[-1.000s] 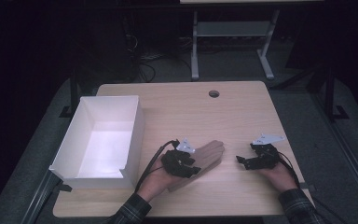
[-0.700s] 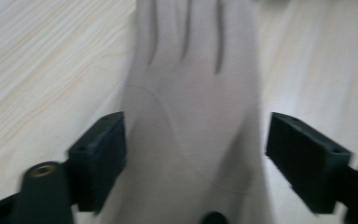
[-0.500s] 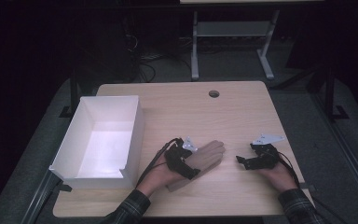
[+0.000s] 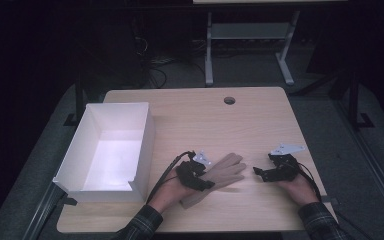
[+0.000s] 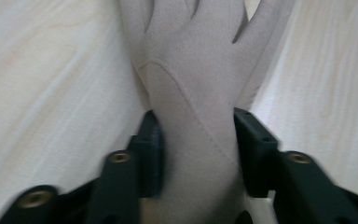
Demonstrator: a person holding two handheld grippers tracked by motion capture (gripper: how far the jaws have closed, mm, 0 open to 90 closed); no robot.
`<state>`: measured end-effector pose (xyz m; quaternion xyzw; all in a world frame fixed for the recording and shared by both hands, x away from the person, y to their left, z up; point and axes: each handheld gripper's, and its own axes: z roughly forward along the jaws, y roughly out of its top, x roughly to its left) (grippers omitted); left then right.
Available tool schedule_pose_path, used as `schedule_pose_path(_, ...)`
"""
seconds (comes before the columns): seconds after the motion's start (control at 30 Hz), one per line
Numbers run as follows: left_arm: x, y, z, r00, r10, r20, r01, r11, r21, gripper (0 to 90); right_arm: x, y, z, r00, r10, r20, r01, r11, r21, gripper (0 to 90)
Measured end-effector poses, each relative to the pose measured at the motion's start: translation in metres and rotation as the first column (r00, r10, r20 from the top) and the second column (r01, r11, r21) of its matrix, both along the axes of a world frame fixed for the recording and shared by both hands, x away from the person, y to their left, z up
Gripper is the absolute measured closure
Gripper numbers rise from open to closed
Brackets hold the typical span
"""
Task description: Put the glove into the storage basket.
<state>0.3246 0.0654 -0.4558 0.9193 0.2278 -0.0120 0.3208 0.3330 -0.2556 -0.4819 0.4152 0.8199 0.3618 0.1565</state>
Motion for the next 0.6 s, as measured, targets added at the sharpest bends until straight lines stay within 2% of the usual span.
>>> schedule_pose_path(0.03,0.000,0.000,0.000,1.0000,0.008,-0.004,-0.008,1.0000,-0.003,64.3,0.000,0.000,0.000,1.0000,0.000,0.000,0.000,1.0000,0.000,15.3)
schedule_pose_path(0.17,0.000,-0.001,0.003,0.9999,0.008,-0.012,-0.008,0.9999,0.007,67.1,0.000,0.000,0.000,1.0000,0.000,0.001,0.000,1.0000,0.000,15.4)
schedule_pose_path(0.2,0.000,-0.001,0.004,0.9996,0.018,-0.022,-0.018,0.9998,0.001,67.1,0.000,0.000,0.000,1.0000,0.000,0.001,0.000,1.0000,0.000,15.4)
schedule_pose_path(0.27,0.001,0.000,0.009,0.9992,0.022,-0.035,-0.021,0.9997,0.013,67.4,0.000,0.000,0.000,1.0000,0.000,0.001,0.000,1.0000,-0.001,15.3)
schedule_pose_path(0.37,0.001,0.000,0.012,0.9988,0.030,-0.039,-0.029,0.9995,0.010,67.5,0.000,0.000,0.000,1.0000,0.001,0.001,-0.001,1.0000,-0.001,15.3)
schedule_pose_path(0.47,0.001,0.000,0.018,0.9983,0.038,-0.044,-0.038,0.9993,-0.001,67.4,0.000,0.000,0.000,1.0000,0.000,0.000,0.000,1.0000,0.000,15.3)
schedule_pose_path(0.5,0.001,0.000,0.024,0.9973,0.057,-0.045,-0.058,0.9980,-0.022,67.4,0.000,0.000,0.000,1.0000,0.000,0.001,0.000,1.0000,0.002,15.3)
schedule_pose_path(0.6,0.002,0.001,0.032,0.9971,0.065,-0.040,-0.066,0.9974,-0.029,67.4,0.000,0.000,0.000,1.0000,-0.001,0.000,0.001,1.0000,0.004,15.3)
